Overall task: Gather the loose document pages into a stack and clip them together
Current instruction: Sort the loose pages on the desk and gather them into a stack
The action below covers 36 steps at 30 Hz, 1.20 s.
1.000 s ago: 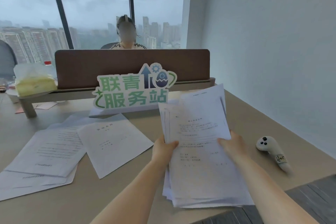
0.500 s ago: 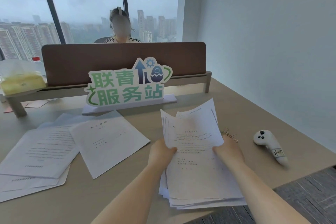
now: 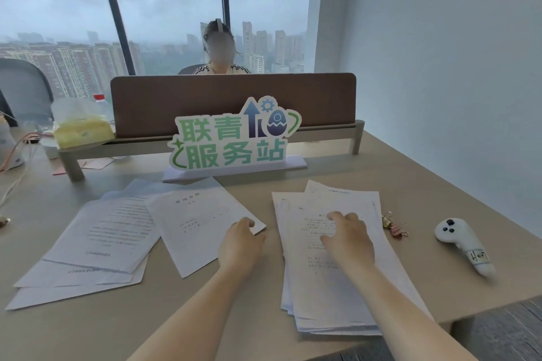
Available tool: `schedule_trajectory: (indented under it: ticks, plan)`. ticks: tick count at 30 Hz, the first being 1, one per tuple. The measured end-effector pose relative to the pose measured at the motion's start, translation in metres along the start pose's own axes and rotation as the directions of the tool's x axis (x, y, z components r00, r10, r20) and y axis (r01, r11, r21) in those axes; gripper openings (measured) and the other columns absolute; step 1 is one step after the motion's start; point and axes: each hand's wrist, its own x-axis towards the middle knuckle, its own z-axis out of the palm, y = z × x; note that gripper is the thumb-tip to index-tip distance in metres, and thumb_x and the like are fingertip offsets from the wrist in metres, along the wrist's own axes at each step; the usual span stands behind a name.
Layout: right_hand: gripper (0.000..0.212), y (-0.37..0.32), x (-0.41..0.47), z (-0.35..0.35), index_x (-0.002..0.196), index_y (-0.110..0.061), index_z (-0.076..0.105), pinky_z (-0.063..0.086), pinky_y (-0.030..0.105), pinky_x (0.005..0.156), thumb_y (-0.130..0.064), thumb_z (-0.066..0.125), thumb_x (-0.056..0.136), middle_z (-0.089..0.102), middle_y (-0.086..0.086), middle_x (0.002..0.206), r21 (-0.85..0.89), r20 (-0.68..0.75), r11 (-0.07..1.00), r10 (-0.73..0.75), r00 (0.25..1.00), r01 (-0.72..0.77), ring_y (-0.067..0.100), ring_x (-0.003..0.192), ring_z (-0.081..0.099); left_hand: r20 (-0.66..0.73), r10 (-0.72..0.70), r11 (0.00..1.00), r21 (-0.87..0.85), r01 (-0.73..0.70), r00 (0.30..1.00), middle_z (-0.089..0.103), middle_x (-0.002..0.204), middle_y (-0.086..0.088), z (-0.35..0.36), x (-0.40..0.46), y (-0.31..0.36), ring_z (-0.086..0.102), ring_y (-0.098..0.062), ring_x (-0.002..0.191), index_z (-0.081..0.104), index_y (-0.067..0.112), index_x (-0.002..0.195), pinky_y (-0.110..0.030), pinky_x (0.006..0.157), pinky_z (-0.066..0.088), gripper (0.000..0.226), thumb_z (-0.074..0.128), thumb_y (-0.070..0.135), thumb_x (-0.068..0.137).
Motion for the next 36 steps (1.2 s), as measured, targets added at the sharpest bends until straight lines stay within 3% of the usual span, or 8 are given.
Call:
schedule_trajectory:
  ticks: [5, 9, 16, 20, 23, 26, 31, 36]
  plan:
    - [0.043, -0.059, -0.007, 0.027, 0.133, -0.025, 0.050, 0.046, 0.036, 0.089, -0.031, 0.056, 0.091, 0.049, 0.002, 0.131, 0.055, 0.101, 0.991, -0.125, 0.987, 0.120, 0.024, 0.124, 0.043, -0.079, -0.086, 0.995, 0.040, 0.089, 0.993, 0.057, 0.127, 0.003, -0.046, 0.008, -0.051, 0.055, -0.014, 0.096, 0.057, 0.024, 0.125, -0.029, 0.074, 0.042, 0.037, 0.055, 0.033, 0.089]
    - [0.045, -0.102, -0.015, 0.050, 0.135, -0.023, 0.052, 0.045, 0.037, 0.092, -0.037, 0.052, 0.092, 0.050, 0.003, 0.131, 0.088, 0.160, 0.977, -0.204, 0.966, 0.192, 0.024, 0.123, 0.045, -0.155, -0.163, 0.978, 0.104, 0.180, 0.974, 0.052, 0.130, -0.003, -0.083, 0.010, -0.095, 0.048, -0.024, 0.117, 0.058, 0.023, 0.125, -0.033, 0.081, 0.043, 0.038, 0.054, 0.032, 0.089]
    - [0.074, -0.162, -0.014, 0.083, 0.143, -0.019, 0.039, 0.036, 0.041, 0.106, -0.055, 0.056, 0.080, 0.041, 0.008, 0.146, -0.004, 0.354, 0.978, -0.195, 0.915, 0.210, 0.031, 0.135, 0.033, -0.248, -0.324, 0.891, 0.245, 0.383, 0.913, 0.046, 0.139, -0.004, -0.135, 0.008, -0.160, 0.036, -0.029, 0.130, 0.049, 0.028, 0.135, -0.043, 0.102, 0.035, 0.056, 0.055, 0.047, 0.083]
    - [0.089, -0.178, -0.004, 0.094, 0.140, -0.020, 0.039, 0.038, 0.044, 0.103, -0.070, 0.057, 0.069, 0.041, 0.009, 0.144, -0.099, 0.364, 0.986, -0.088, 0.927, 0.132, 0.033, 0.133, 0.035, -0.193, -0.389, 0.868, 0.250, 0.428, 0.901, 0.036, 0.150, -0.004, -0.155, 0.015, -0.186, 0.025, -0.030, 0.141, 0.039, 0.032, 0.142, -0.046, 0.111, 0.027, 0.074, 0.056, 0.056, 0.074]
    - [0.104, -0.180, 0.008, 0.102, 0.138, -0.020, 0.041, 0.039, 0.042, 0.099, -0.082, 0.056, 0.056, 0.047, 0.009, 0.139, -0.149, 0.370, 0.984, -0.033, 0.928, 0.094, 0.033, 0.129, 0.040, -0.091, -0.392, 0.876, 0.267, 0.401, 0.916, 0.022, 0.159, -0.005, -0.160, 0.020, -0.195, 0.014, -0.032, 0.147, 0.029, 0.034, 0.148, -0.049, 0.116, 0.018, 0.084, 0.056, 0.054, 0.072]
    - [0.117, -0.180, 0.020, 0.112, 0.135, -0.020, 0.044, 0.040, 0.044, 0.100, -0.088, 0.051, 0.039, 0.052, 0.008, 0.136, -0.225, 0.359, 0.968, -0.021, 0.933, 0.108, 0.032, 0.127, 0.043, 0.006, -0.402, 0.862, 0.339, 0.376, 0.916, 0.010, 0.163, -0.005, -0.159, 0.021, -0.190, 0.004, -0.033, 0.149, 0.022, 0.039, 0.149, -0.054, 0.116, 0.009, 0.093, 0.055, 0.065, 0.067]
    - [0.100, -0.187, 0.028, 0.104, 0.130, -0.023, 0.047, 0.042, 0.038, 0.095, -0.076, 0.069, 0.048, 0.054, 0.006, 0.129, -0.256, 0.360, 0.963, 0.018, 0.933, 0.080, 0.030, 0.125, 0.046, 0.070, -0.431, 0.817, 0.452, 0.357, 0.899, 0.004, 0.163, -0.005, -0.153, 0.024, -0.181, 0.001, -0.034, 0.149, 0.018, 0.039, 0.149, -0.058, 0.113, 0.012, 0.099, 0.055, 0.064, 0.061]
    - [0.037, -0.193, 0.032, 0.099, 0.094, -0.018, 0.058, 0.045, 0.026, 0.061, -0.046, 0.070, 0.073, 0.061, -0.001, 0.083, -0.204, 0.427, 0.979, 0.075, 0.901, 0.015, 0.018, 0.082, 0.064, 0.005, -0.394, 0.798, 0.498, 0.339, 0.919, 0.040, 0.137, -0.005, -0.153, 0.027, -0.174, 0.033, -0.032, 0.128, 0.041, 0.027, 0.134, -0.047, 0.097, 0.035, 0.066, 0.052, 0.045, 0.071]
